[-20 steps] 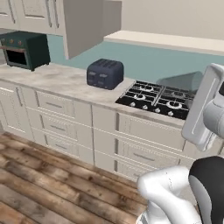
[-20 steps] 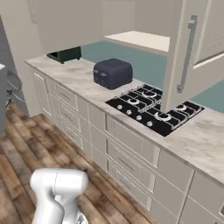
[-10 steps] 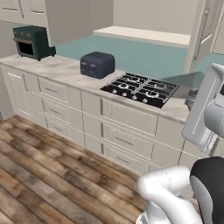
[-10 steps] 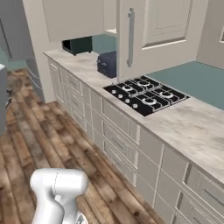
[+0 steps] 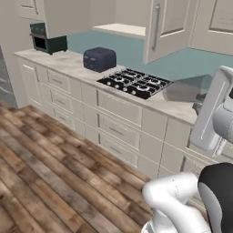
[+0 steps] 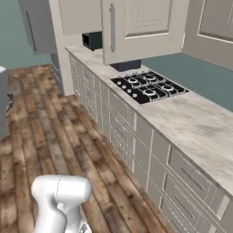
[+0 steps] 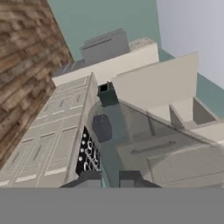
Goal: There is a bowl on the dining counter. Grab a lemon wedge from the fridge and place it in the bowl. Then get the liquor bottle and glass cup from the cabinet and place them next to the bowl.
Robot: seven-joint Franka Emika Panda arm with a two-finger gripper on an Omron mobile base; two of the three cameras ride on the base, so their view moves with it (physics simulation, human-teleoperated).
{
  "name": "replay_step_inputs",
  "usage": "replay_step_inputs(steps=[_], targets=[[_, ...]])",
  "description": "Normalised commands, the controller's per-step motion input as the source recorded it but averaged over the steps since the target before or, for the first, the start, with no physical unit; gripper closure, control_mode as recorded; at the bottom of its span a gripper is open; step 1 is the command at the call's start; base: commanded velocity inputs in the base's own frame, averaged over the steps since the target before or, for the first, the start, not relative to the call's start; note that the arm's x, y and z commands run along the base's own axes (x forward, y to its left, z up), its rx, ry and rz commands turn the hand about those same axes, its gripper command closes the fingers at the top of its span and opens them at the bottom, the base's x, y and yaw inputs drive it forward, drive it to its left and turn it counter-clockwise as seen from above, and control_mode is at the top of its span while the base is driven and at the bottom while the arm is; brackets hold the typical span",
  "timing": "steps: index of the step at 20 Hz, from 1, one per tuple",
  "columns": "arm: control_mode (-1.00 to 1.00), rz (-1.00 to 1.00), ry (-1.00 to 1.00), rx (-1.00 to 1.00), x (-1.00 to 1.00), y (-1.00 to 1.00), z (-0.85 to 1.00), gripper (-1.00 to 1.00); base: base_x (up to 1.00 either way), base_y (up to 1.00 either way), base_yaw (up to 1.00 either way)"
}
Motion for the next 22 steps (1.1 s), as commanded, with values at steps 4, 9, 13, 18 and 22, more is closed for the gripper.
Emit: replay_step_inputs(steps=[4,9,13,18,22], targets=[[1.00,0.00,0.00,0.00,0.00,0.00,0.00,1.00,-1.00,-0.57,0.29],[1.00,0.00,0.00,0.00,0.00,0.00,0.00,1.00,-1.00,-0.48,0.27],[1.00,0.00,0.00,0.00,0.00,0.00,0.00,1.00,-1.00,-0.37,0.24],[1.00,0.00,0.00,0.00,0.00,0.00,0.00,1.00,-1.00,-0.20,0.21],[1.00,0.00,0.00,0.00,0.00,0.00,0.00,1.00,-1.00,0.01,0.15]])
